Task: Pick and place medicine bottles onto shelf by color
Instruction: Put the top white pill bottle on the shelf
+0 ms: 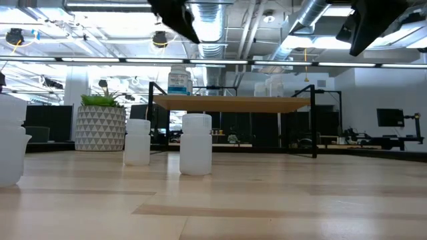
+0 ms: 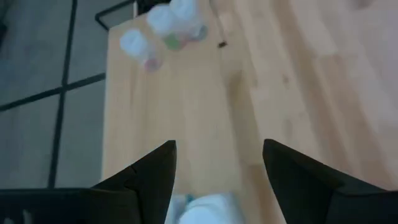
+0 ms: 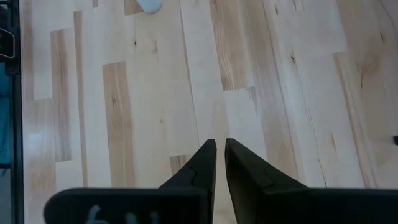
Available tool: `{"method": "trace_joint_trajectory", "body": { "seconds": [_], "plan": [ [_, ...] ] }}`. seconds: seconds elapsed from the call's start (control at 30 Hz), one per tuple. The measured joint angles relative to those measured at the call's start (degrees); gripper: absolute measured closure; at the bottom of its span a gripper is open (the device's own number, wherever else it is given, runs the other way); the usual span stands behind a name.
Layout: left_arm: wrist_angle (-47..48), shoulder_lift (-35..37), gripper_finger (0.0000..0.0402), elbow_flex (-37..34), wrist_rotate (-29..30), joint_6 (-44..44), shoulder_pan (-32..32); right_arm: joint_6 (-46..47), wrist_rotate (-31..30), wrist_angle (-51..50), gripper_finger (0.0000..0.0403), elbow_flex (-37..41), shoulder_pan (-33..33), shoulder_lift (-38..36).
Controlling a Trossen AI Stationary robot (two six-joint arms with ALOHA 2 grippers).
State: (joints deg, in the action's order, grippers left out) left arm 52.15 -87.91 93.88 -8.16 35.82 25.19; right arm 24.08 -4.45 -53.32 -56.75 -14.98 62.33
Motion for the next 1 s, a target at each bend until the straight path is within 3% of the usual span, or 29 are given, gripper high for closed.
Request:
{"method": "trace_joint_trajectory", "body": {
  "seconds": [0.37,0.63,0.83,1.0],
  "plan": [
    [21.4,0.0,0.0175,3.2,-0.1,-9.9,-10.0,0.0,0.0,0.8,0.0344,0.0,0.0,0.0],
    [32.4,0.0,0.0175,3.1,-0.1,-14.2,-15.4,-0.1,0.1,7.8,0.0344,0.0,0.0,1.7],
    [34.6,1.9,0.0175,-2.2,-0.7,-18.0,-17.8,1.8,0.0,18.9,0.0344,0.0,-0.7,6.7],
    [31.9,7.3,0.0175,-11.9,-1.5,-23.3,-20.0,1.1,0.0,27.3,0.0344,0.0,-2.2,13.6]
  ]
}}
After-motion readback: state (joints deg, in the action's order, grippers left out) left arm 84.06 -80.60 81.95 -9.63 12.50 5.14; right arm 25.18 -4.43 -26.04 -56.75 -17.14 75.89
